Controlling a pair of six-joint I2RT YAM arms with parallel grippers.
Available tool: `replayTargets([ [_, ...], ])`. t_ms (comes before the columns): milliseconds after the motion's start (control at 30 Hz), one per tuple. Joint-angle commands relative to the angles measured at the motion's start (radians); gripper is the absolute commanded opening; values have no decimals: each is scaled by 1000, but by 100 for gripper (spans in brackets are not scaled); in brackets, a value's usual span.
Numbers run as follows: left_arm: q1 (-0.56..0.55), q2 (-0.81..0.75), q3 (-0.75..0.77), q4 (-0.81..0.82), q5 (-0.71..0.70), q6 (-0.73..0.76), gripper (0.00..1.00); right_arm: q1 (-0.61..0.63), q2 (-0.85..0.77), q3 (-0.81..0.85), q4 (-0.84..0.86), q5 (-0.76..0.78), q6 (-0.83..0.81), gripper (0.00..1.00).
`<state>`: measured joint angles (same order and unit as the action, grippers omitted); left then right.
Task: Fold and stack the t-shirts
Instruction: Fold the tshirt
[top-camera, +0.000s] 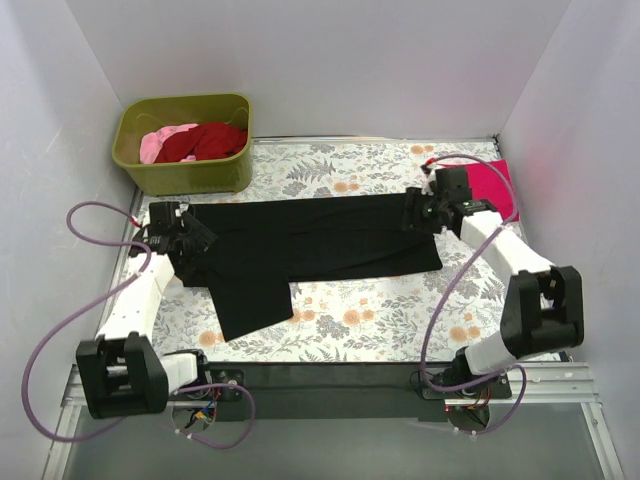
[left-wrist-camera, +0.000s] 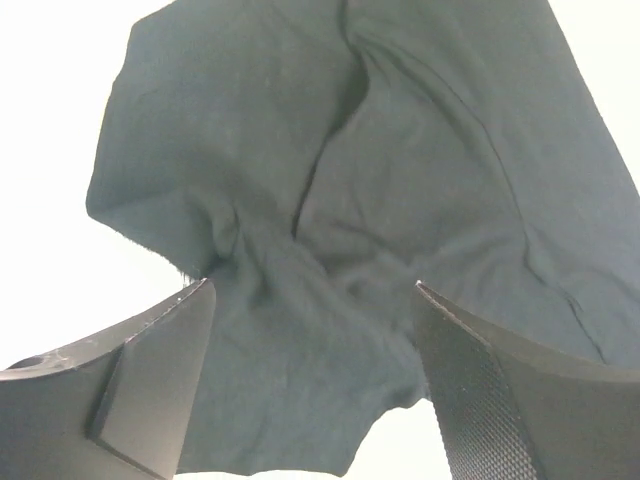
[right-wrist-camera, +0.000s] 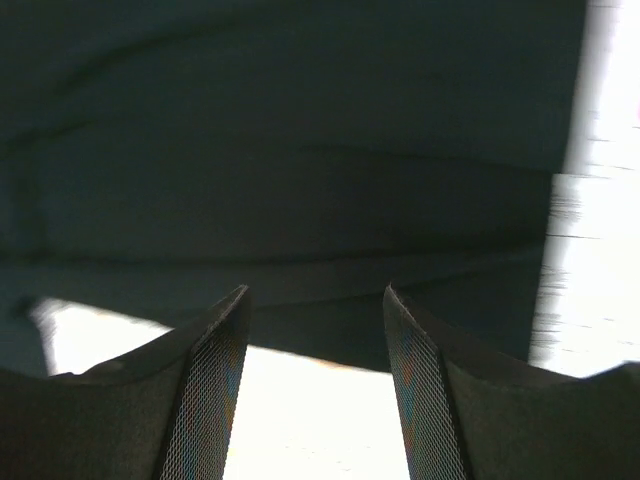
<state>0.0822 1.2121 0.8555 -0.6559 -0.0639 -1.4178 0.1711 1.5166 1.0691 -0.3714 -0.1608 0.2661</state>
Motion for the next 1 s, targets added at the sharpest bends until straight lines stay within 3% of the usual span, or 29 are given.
replayTargets([
  [0, -7, -94, -76, -96, 42, -16, 74, 160, -94, -66, 45, -34, 60, 53],
  [200, -67, -183, -179, -181, 61, -113, 75, 417, -124, -193, 250, -157, 208, 52],
  [367, -191, -152, -219, -258, 23, -233, 75, 600, -32, -192, 362, -192, 298, 52],
  [633, -226, -194, -250, -329, -47, -388, 70, 754, 140, -143, 473, -171, 412, 48],
  [967, -295, -77, -286, -297, -33, -429, 65, 844, 272, -94, 474, -167, 443, 48],
])
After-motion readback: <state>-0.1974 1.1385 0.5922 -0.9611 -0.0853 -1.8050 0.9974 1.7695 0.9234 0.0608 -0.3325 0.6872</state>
